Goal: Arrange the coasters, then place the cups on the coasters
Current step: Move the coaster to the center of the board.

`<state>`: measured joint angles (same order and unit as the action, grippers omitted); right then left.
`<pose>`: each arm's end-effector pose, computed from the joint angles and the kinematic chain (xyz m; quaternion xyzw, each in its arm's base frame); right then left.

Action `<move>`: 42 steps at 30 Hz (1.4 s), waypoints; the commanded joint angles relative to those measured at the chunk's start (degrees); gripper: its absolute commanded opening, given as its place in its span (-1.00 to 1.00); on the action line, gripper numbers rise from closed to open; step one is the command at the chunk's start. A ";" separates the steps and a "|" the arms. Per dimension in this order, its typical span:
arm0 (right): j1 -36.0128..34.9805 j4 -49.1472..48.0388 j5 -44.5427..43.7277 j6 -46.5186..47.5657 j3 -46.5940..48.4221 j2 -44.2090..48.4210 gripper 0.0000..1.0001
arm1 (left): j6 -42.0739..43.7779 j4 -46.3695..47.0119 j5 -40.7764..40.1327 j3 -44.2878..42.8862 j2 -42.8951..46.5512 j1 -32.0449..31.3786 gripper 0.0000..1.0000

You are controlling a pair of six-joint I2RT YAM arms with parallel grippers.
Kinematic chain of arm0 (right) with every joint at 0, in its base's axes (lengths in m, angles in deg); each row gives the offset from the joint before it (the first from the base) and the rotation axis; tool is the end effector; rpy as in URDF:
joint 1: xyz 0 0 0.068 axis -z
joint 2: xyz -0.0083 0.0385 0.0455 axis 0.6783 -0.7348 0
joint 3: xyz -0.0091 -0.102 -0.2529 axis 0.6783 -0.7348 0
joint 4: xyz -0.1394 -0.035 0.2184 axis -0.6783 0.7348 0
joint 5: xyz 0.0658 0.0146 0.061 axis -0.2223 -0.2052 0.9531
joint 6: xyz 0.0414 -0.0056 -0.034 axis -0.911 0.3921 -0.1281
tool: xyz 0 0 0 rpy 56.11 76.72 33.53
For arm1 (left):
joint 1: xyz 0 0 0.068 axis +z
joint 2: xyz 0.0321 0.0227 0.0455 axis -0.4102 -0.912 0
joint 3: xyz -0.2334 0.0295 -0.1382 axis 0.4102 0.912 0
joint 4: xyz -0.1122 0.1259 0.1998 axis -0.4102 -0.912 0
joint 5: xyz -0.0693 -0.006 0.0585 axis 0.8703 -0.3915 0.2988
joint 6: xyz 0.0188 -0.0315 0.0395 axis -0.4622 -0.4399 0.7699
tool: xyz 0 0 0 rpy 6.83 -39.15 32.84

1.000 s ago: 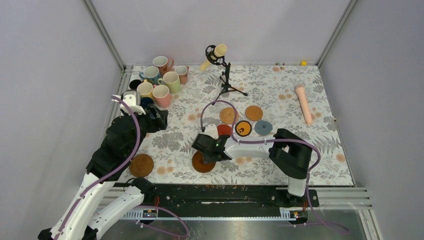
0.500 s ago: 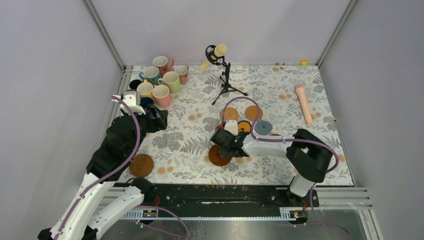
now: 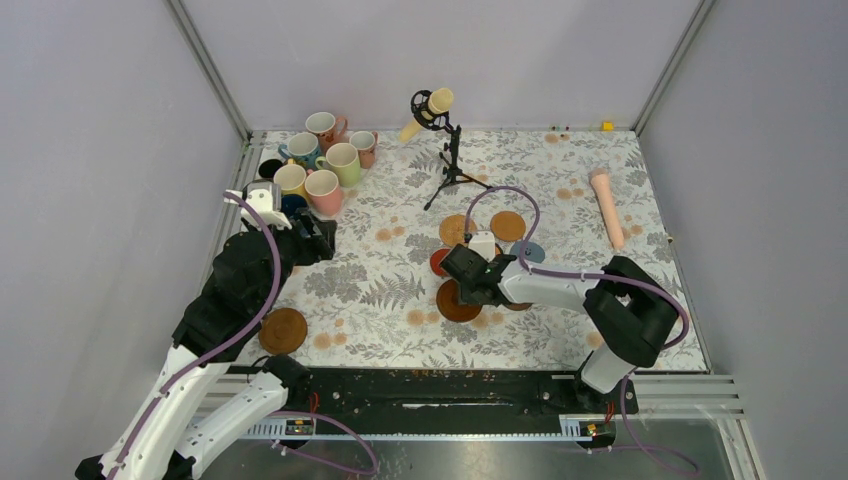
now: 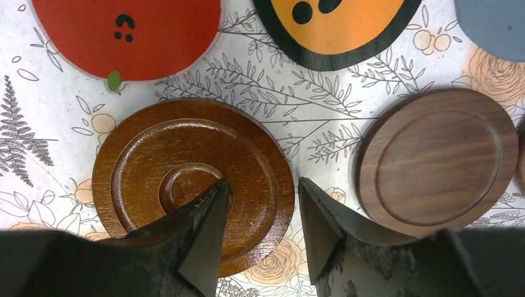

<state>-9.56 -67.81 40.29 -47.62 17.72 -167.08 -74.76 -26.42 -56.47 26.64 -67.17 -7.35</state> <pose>0.1977 0.2315 0.1579 -0.0317 0.9524 0.0216 0.3023 0.1083 -0.0521 0.3837 -0.0383 0.7764 -0.1485 0.6112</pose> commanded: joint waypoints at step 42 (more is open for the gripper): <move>3.80 5.87 -1.20 7.64 -1.71 13.04 0.18 | 0.27 2.63 -1.07 0.20 -2.21 -0.52 0.49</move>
<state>-6.28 -62.17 37.69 -42.63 15.64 -160.15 -74.74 -26.42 -56.44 26.66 -68.92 -7.62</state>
